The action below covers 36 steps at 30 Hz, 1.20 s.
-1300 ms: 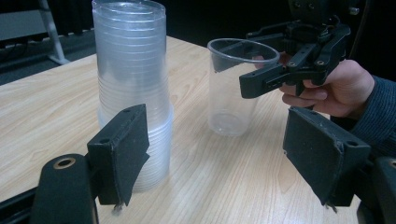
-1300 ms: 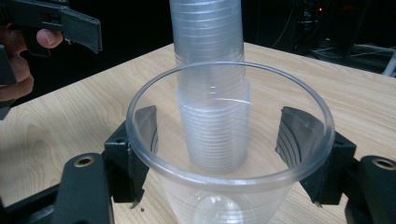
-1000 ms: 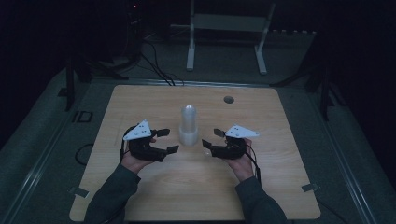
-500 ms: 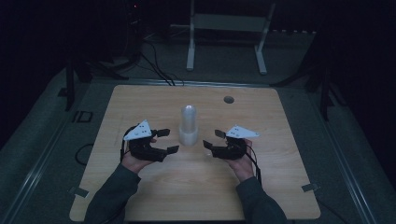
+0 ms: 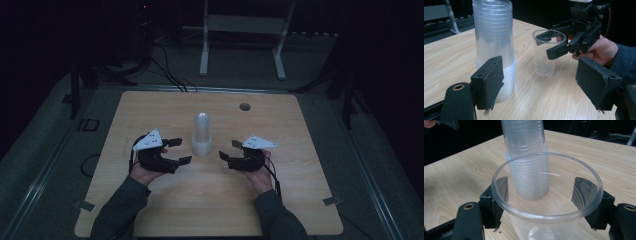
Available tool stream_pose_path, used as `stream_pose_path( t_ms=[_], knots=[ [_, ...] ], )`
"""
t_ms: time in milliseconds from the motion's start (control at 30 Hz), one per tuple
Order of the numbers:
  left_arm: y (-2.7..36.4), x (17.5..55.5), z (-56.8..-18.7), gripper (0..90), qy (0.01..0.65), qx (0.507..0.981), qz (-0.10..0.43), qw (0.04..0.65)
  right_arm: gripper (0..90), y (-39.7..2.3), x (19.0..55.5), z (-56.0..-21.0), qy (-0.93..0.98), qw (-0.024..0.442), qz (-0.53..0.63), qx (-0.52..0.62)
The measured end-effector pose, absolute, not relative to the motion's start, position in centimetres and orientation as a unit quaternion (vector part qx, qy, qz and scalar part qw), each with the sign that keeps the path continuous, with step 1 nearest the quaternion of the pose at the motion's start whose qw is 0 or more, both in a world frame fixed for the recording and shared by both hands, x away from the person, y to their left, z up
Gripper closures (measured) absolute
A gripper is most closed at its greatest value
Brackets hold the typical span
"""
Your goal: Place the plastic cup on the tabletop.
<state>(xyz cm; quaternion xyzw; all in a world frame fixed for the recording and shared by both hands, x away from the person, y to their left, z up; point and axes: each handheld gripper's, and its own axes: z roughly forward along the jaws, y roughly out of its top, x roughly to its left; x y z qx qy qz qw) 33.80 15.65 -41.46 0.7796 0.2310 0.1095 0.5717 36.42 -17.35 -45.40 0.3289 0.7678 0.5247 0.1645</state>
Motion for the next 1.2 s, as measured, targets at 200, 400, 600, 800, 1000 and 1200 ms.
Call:
stream_pose_path(
  t_ms=[200,400,600,800,1000,1200],
  knots=[
    [15.7,33.8,-41.5,22.6,0.231,0.779,0.109,0.572,28.8,-17.4,36.5,-45.8,0.770,0.167,0.518,0.332],
    [15.7,33.8,-41.5,22.7,0.231,0.779,0.109,0.572,28.8,-17.4,36.6,-46.1,0.773,0.168,0.514,0.333],
    [15.6,33.8,-41.5,22.6,0.231,0.779,0.110,0.572,28.5,-17.4,36.7,-46.5,0.777,0.170,0.506,0.335],
    [15.6,33.8,-41.5,22.6,0.231,0.779,0.110,0.572,28.2,-17.4,36.7,-46.9,0.780,0.171,0.501,0.334],
    [15.7,33.8,-41.5,22.6,0.232,0.779,0.110,0.572,28.0,-17.4,36.7,-47.0,0.783,0.175,0.497,0.331],
    [15.6,33.8,-41.5,22.6,0.232,0.779,0.109,0.572,28.0,-17.4,36.6,-47.2,0.786,0.176,0.493,0.330]
  ],
)
